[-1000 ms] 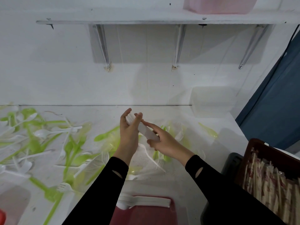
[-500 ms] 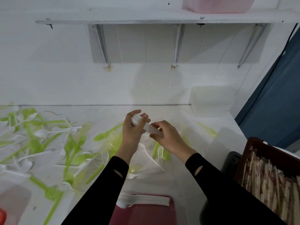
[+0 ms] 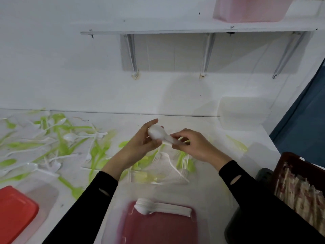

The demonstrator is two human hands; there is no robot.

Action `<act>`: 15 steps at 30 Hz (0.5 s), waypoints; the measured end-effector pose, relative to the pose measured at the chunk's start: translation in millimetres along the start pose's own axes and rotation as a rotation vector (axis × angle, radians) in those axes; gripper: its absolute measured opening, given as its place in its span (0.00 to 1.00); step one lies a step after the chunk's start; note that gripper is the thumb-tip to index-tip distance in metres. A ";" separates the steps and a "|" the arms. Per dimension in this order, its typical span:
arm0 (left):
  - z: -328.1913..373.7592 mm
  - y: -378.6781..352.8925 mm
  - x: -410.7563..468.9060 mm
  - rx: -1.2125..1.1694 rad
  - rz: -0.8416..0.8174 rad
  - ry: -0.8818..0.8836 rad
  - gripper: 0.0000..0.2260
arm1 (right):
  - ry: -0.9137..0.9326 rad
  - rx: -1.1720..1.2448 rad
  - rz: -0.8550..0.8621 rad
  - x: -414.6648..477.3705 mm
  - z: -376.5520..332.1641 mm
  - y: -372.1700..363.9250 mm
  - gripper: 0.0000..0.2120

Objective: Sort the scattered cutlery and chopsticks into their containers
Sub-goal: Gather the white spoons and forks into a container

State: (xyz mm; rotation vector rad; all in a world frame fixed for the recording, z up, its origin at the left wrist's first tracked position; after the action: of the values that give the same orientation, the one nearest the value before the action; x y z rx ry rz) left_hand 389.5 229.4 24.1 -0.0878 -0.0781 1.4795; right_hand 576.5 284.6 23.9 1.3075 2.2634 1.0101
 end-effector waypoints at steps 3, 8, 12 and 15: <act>10.7 11.6 -21.4 -0.096 0.105 -0.067 0.26 | 0.037 -0.035 -0.048 -7.3 -25.9 2.3 0.13; 10.1 14.2 -57.9 -0.055 0.083 -0.065 0.24 | 0.077 -0.171 -0.211 -28.1 -54.5 12.1 0.11; -10.6 29.3 -86.4 0.072 0.110 0.024 0.21 | 0.041 -0.021 -0.335 -49.4 -64.5 31.6 0.13; -28.4 38.4 -104.6 0.108 0.176 0.096 0.19 | 0.062 -0.009 -0.599 -71.4 -73.9 13.7 0.13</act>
State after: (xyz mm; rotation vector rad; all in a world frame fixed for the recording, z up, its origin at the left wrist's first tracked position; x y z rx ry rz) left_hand 345.1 128.3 -8.1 -0.0792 0.0898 1.6497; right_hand 578.0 197.8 80.8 0.5267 2.4566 0.8384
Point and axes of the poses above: each hand's wrist, its own x-axis towards the middle knuckle, its own y-axis out of the back of the hand, z = x × y, the point moved 4 cm from there along x, towards the middle knuckle, and after that the axes turned 11 degrees about -x, right-handed, at the moved point
